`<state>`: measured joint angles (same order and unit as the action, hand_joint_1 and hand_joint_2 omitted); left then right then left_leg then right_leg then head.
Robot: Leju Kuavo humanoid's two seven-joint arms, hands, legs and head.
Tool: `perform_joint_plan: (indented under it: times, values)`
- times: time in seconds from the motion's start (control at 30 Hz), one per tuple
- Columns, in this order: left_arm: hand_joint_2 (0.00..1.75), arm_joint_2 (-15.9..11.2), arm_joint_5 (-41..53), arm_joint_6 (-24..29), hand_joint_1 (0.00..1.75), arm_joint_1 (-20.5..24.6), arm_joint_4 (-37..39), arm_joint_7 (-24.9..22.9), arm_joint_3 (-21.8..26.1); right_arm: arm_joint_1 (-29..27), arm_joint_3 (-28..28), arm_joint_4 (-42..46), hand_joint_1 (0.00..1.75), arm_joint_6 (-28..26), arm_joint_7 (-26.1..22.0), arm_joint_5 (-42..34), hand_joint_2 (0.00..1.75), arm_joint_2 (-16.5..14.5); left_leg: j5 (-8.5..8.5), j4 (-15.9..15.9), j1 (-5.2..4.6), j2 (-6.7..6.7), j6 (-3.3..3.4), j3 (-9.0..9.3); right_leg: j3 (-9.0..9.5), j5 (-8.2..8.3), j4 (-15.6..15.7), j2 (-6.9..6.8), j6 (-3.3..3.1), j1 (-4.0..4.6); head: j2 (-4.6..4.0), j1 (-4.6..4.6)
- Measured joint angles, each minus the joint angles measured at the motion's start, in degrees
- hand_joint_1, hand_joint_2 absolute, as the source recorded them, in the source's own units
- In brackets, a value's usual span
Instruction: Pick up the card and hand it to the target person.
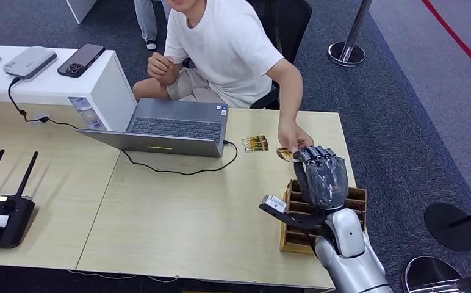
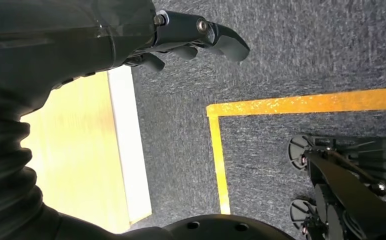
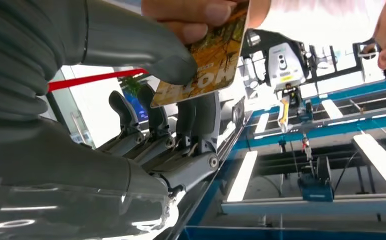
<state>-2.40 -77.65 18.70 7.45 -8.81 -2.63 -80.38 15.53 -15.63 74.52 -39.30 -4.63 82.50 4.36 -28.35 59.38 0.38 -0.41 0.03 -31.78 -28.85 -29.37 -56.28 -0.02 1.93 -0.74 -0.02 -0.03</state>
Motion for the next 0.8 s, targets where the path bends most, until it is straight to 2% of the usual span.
perform_joint_plan:
  times: [0.2,0.33,0.5,0.63,0.8]
  values:
    - [1.75,0.02,0.02,0.07,0.0,0.01,0.0,-0.4,-0.45,5.56,-1.19,-9.2,1.36,-0.08,0.8,1.4,1.75,-2.56,0.03,0.0,0.0,-0.09,-0.01,-0.05,-0.01,0.0,-0.04,-0.06,0.0,0.0,0.0,0.01]
    - [1.75,0.02,0.21,0.09,0.0,0.03,0.0,-0.5,-0.63,7.81,-1.6,-13.25,0.0,-0.1,1.08,1.97,1.75,-3.74,0.02,0.0,0.0,-0.09,-0.01,-0.05,-0.03,0.0,-0.04,-0.06,0.0,0.0,0.0,0.01]
    - [1.75,0.02,0.7,1.18,0.0,0.06,0.0,-0.27,-1.43,9.11,-2.07,-15.93,0.0,-0.12,1.46,2.18,1.75,-4.66,0.02,0.0,0.0,-0.09,-0.01,-0.05,-0.03,0.0,-0.05,-0.07,0.0,0.0,0.0,0.0]
    - [0.0,0.02,0.39,1.87,0.0,0.1,0.0,-0.19,-1.43,9.38,-2.07,-16.65,0.0,-0.14,1.54,2.39,1.75,-4.81,0.03,0.0,0.0,-0.09,-0.01,-0.05,-0.03,0.0,-0.05,-0.06,0.0,0.0,0.0,0.01]
    - [0.0,0.02,-0.11,1.83,0.0,0.11,0.0,-0.53,-1.43,9.88,-2.07,-17.31,0.0,-0.15,1.2,1.97,1.75,-4.92,0.03,0.01,0.0,-0.09,-0.01,-0.05,-0.03,0.0,-0.05,-0.06,0.0,0.0,0.0,0.01]
